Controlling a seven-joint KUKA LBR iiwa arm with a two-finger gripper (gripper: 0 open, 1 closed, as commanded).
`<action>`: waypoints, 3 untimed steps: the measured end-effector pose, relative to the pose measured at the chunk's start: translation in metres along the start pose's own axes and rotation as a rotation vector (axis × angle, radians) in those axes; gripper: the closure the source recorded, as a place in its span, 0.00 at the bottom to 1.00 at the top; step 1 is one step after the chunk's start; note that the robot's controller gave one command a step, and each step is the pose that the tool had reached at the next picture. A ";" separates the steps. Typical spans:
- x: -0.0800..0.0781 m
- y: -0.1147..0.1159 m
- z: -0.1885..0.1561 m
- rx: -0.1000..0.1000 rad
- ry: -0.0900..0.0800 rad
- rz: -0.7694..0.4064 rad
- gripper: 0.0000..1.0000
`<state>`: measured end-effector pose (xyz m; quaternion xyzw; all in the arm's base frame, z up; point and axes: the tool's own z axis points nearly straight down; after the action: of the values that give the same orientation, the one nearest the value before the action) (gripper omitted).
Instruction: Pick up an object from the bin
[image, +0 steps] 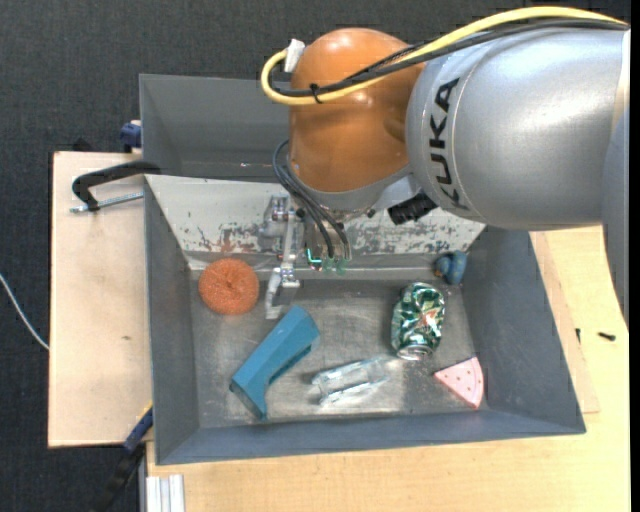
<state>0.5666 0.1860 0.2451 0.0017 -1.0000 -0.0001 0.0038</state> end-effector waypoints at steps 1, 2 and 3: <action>-0.002 -0.001 -0.005 -0.002 -0.009 0.003 0.00; 0.005 -0.007 0.036 -0.001 -0.011 -0.134 0.00; 0.026 -0.014 0.068 0.001 -0.008 -0.457 0.00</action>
Offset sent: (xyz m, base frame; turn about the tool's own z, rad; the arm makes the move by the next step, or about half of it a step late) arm -0.0322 -0.0280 -0.1751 -0.5720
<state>0.5401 0.1722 0.1777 0.2282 -0.9736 -0.0002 -0.0004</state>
